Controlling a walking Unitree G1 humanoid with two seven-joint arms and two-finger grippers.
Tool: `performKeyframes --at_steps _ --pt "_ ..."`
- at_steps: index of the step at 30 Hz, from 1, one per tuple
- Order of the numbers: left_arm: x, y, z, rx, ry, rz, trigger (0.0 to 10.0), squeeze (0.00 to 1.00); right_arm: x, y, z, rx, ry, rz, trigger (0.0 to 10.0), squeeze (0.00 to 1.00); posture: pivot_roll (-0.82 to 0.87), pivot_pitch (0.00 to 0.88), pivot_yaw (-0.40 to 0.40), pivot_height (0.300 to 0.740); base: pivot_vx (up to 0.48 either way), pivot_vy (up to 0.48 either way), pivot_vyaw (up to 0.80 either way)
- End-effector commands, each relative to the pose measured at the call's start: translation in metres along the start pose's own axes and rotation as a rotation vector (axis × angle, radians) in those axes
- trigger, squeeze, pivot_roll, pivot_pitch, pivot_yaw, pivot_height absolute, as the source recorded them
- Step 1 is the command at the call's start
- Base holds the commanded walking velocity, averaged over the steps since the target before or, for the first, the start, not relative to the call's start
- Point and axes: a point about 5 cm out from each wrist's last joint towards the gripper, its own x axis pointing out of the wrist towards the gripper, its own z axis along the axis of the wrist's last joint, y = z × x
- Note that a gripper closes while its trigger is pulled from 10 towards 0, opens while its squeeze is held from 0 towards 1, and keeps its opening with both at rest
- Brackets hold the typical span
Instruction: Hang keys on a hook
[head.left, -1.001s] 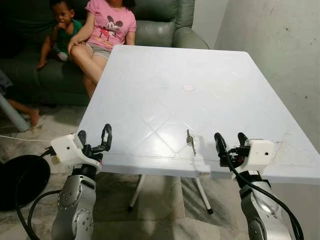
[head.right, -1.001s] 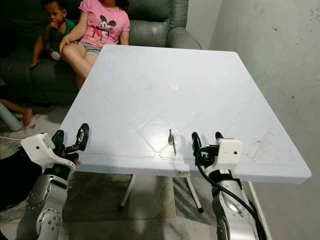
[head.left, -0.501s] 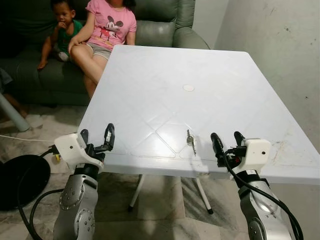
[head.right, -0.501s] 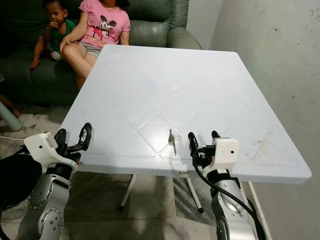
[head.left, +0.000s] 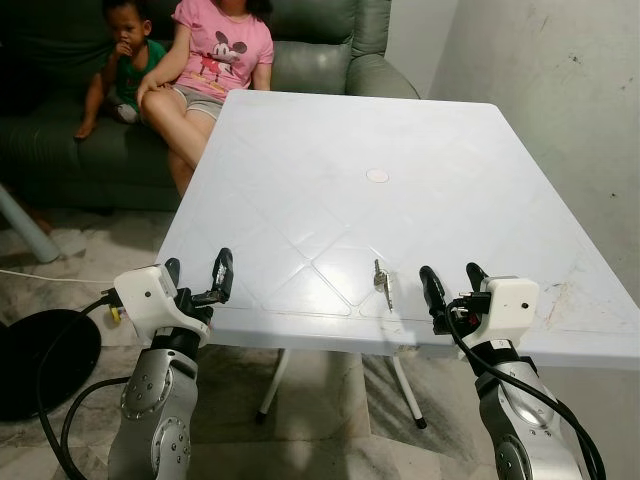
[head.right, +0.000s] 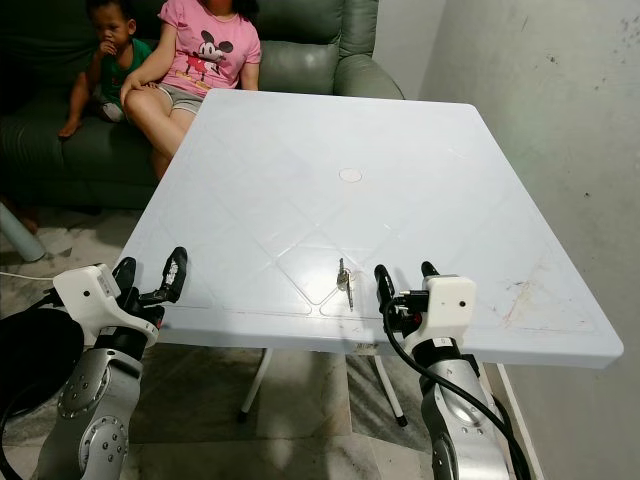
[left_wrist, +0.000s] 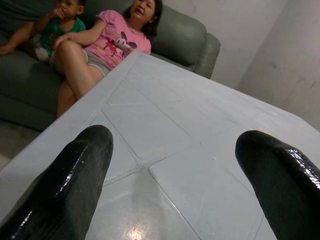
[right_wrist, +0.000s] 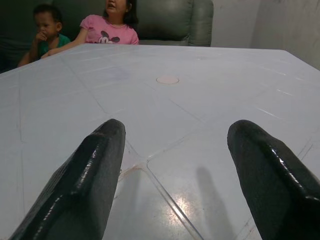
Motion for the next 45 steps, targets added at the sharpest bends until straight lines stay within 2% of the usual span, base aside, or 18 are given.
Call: performKeyframes --at_steps 1,26,27,29,41,45 --pt "-0.0008 -0.0036 0.0021 0.004 -0.006 -0.015 10.0 0.00 0.0011 -0.0019 0.0005 -0.010 0.007 0.000 10.0 0.00 0.05 0.049 -0.053 0.732 0.000 0.000 0.00" --pt "-0.0030 -0.0040 0.0010 -0.004 -0.002 -0.009 10.0 0.00 -0.0005 -0.0018 -0.0020 0.010 0.019 0.003 10.0 0.00 0.05 0.057 -0.054 0.732 0.000 0.000 0.00" --pt "-0.0029 -0.0039 0.0012 -0.003 -0.003 -0.010 10.0 0.00 -0.0007 -0.0014 -0.0015 0.025 0.016 0.003 10.0 1.00 0.05 0.056 -0.055 0.732 0.000 0.000 0.00" --pt "-0.0028 -0.0039 0.0015 -0.002 -0.003 -0.010 10.0 0.00 -0.0009 0.0001 -0.0011 0.056 0.014 0.019 10.0 1.00 0.05 0.056 -0.055 0.732 0.000 0.000 0.00" --pt "-0.0022 -0.0044 0.0017 0.000 -0.002 -0.011 10.0 0.00 -0.0007 -0.0007 -0.0008 0.049 0.010 0.016 10.0 1.00 0.05 0.058 -0.055 0.732 0.000 0.000 0.00" --pt "-0.0027 -0.0047 0.0010 0.000 0.001 -0.012 10.0 0.00 -0.0011 -0.0023 -0.0019 0.021 0.022 -0.001 10.0 1.00 0.06 0.060 -0.056 0.732 0.000 0.000 0.00"
